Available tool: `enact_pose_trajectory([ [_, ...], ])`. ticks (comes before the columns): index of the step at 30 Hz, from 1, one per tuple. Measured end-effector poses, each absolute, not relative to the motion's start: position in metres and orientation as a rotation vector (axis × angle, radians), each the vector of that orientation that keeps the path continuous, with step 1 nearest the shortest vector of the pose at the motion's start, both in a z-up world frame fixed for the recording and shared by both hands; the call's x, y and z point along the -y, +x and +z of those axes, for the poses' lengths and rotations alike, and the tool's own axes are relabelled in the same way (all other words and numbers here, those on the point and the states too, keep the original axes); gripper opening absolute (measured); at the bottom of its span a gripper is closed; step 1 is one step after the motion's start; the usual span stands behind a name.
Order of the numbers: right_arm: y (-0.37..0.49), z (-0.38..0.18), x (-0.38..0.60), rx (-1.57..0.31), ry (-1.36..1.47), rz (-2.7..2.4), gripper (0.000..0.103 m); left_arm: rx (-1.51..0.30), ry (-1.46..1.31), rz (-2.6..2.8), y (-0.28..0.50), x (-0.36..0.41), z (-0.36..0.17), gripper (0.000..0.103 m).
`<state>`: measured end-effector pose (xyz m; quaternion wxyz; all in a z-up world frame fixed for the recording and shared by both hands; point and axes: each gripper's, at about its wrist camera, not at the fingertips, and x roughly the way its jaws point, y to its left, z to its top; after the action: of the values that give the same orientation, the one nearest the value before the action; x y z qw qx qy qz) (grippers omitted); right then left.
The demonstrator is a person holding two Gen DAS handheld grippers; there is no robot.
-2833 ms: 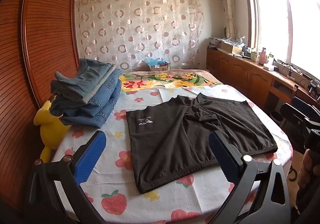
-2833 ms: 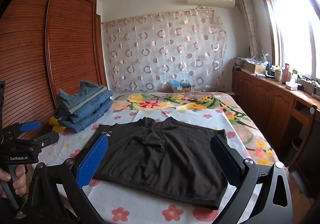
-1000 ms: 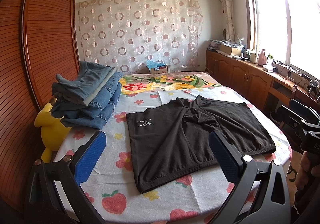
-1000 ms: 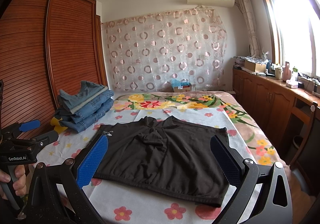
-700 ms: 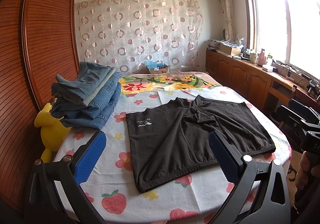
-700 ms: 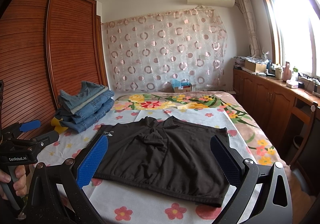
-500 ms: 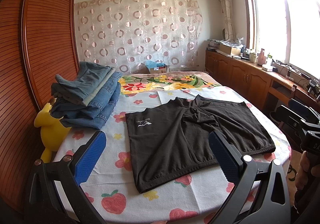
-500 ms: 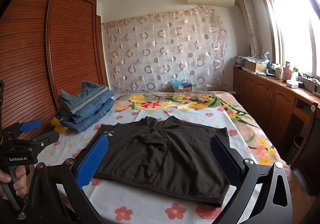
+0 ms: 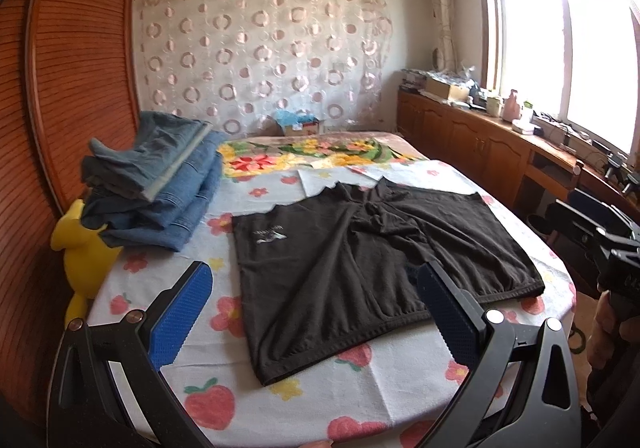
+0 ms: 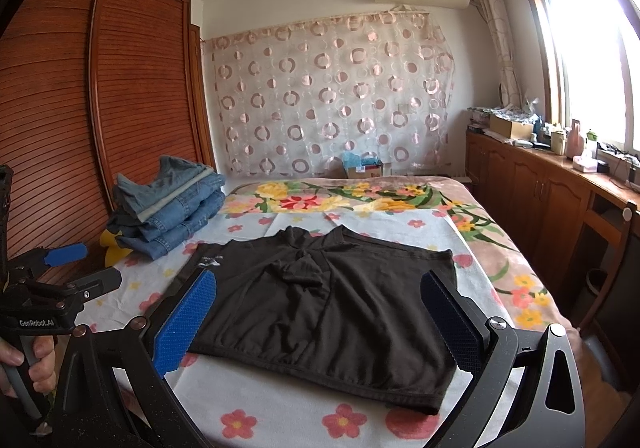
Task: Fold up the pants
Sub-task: 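Move the right gripper toward the hem of the black shorts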
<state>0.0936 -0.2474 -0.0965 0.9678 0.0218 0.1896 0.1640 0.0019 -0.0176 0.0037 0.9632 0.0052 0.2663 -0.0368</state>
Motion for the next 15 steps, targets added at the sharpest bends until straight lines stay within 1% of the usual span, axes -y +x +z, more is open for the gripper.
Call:
enact_pose_trajectory([
  [15,0.114,-0.104,0.252,-0.426,0.001,0.305,0.102,-0.605,0.032,-0.187,0.046,0.015,-0.021,0.103],
])
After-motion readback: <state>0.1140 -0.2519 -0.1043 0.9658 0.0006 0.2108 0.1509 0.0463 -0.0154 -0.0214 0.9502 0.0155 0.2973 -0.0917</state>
